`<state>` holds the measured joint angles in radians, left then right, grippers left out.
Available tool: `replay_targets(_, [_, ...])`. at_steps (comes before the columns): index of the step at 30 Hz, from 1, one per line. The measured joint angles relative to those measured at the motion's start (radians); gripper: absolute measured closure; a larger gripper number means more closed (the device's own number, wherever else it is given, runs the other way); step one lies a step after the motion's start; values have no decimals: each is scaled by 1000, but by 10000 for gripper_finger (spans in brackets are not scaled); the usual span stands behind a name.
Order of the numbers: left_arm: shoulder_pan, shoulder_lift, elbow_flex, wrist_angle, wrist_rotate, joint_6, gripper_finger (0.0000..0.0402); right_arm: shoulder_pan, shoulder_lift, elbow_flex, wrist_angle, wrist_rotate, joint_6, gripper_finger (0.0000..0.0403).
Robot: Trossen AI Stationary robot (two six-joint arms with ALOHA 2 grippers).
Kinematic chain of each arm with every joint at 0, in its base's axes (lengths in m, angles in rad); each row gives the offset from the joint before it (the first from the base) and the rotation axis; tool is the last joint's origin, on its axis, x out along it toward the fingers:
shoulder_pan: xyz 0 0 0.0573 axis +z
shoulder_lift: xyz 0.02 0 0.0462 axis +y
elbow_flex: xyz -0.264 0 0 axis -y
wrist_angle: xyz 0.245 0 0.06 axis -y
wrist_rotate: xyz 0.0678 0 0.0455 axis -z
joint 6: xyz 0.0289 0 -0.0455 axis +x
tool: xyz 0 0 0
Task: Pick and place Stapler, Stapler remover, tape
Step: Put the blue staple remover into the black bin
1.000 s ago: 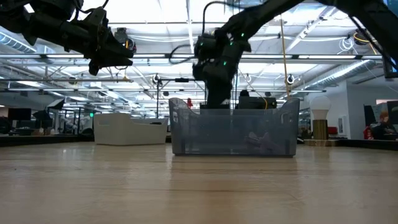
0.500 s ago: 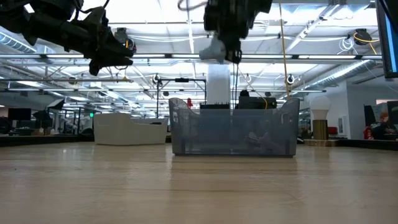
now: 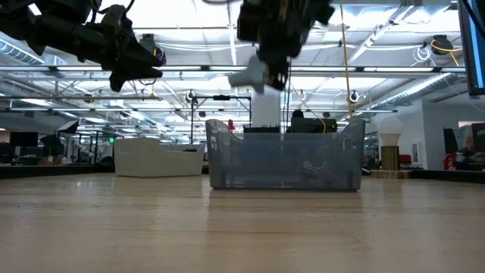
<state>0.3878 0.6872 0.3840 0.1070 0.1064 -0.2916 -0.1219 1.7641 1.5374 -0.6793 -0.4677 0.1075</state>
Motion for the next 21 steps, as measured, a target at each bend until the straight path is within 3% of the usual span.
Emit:
replay_targets(3, [-19,0,0,0,1,0,266,-1,-2,-125,129,12,33,402])
replay_targets(9, [-51,0,0,1,0,0,265,0,-2,-299,279,158,43,403])
replay_targets(21, [-63,0,0,1,-2,0,266,6,10,-365,330,260,30,403])
